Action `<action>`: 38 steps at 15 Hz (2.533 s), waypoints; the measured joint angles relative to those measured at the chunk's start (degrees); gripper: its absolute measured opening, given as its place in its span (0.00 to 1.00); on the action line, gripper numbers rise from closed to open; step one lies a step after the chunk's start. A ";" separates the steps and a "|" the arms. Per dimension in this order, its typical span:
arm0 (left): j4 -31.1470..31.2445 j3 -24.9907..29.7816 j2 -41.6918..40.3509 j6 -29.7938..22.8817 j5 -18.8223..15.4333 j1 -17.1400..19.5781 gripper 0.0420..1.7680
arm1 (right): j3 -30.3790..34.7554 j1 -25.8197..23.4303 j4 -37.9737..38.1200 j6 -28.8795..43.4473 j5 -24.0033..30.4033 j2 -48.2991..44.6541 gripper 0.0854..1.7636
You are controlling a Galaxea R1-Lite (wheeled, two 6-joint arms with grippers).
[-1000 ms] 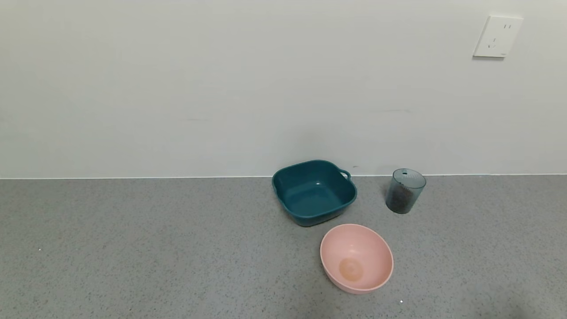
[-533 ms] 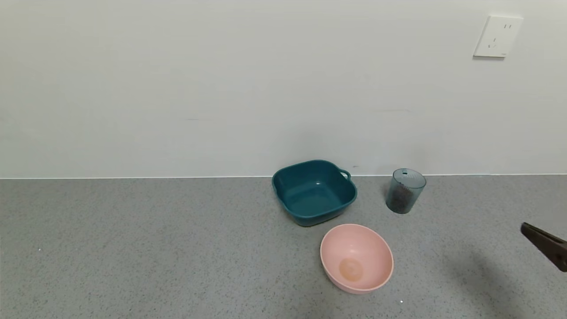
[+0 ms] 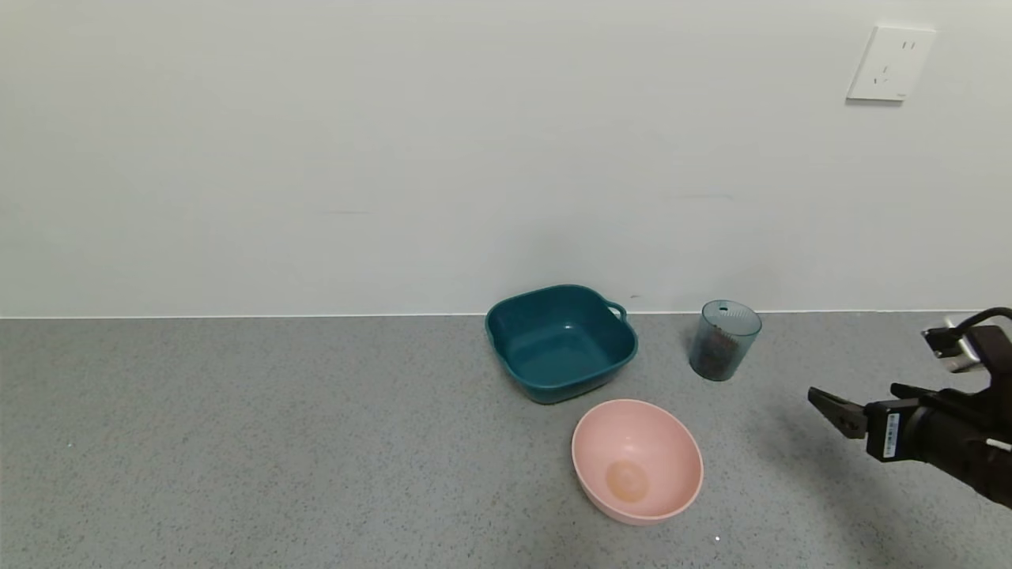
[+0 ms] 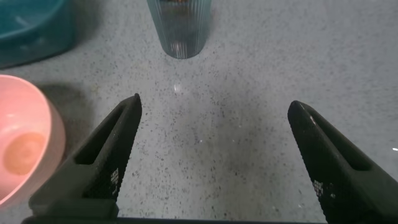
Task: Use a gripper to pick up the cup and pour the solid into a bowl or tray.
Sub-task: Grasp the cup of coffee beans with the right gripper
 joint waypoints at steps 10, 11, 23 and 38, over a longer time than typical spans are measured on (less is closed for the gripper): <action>-0.01 0.00 0.00 0.00 0.02 0.00 0.99 | -1.27 2.65 -32.09 0.11 0.13 31.46 0.97; 0.00 0.00 0.00 0.00 0.02 0.00 0.99 | -2.04 3.10 -33.19 0.09 0.18 33.41 0.97; -0.01 0.00 0.00 0.00 0.00 0.00 0.99 | -17.03 3.86 -35.23 -0.49 -0.49 44.58 0.97; 0.00 0.00 0.00 0.00 0.02 0.00 0.99 | -30.68 4.41 -35.26 -0.52 -2.67 51.05 0.97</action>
